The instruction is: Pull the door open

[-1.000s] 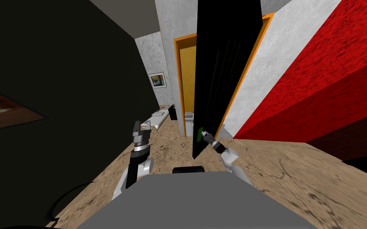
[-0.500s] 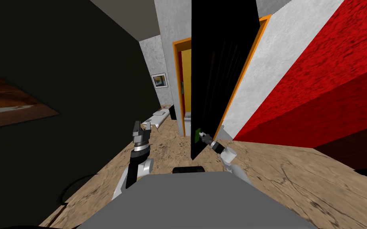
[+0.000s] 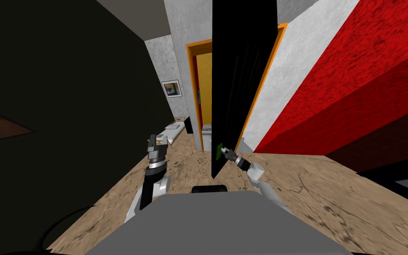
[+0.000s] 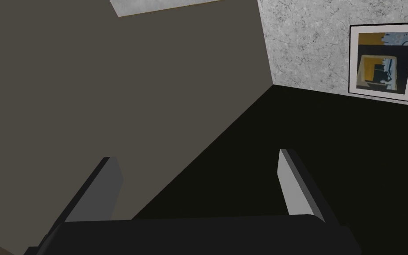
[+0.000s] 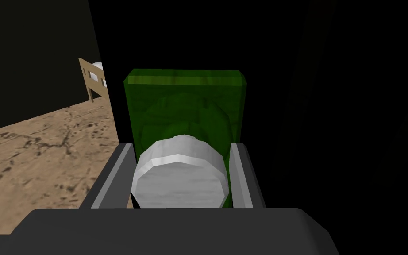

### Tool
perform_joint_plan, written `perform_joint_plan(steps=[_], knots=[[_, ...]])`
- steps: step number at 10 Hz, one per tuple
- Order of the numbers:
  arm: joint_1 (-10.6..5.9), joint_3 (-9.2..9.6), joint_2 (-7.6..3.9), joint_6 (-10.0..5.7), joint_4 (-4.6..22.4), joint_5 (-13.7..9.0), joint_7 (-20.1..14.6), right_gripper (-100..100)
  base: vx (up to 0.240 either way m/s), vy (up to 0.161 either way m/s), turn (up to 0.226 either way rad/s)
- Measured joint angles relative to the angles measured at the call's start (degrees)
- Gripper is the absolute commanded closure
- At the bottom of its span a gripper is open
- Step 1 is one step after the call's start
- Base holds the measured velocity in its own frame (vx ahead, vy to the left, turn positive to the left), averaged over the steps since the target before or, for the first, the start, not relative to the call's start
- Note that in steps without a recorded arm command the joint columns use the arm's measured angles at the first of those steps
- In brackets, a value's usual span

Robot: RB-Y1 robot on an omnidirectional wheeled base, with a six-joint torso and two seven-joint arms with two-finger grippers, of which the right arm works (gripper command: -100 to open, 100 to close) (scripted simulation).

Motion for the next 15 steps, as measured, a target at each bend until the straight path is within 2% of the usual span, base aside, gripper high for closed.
perform_joint_plan(steps=[4,7,8,11,12,14,15], knots=[[-1.22,0.81,-2.29,4.00,2.5,-1.0,0.2,100,-0.025,-0.035,-0.086],[-1.92,1.48,-4.33,7.70,4.5,-2.0,0.4,100,-0.016,-0.052,-0.084],[-2.01,1.88,-4.67,8.41,4.6,-2.1,0.3,100,-0.004,-0.083,-0.083],[-2.81,2.63,-6.30,11.81,6.8,-3.0,0.6,100,-0.009,-0.055,-0.044],[-2.43,2.96,-7.09,12.71,6.3,-3.2,0.2,100,0.025,-0.084,-0.044],[-3.04,3.61,-8.03,15.31,8.4,-3.7,0.6,100,0.011,-0.051,-0.014],[-3.05,3.66,-8.09,15.62,8.5,-3.7,0.6,100,-0.023,-0.030,-0.066]])
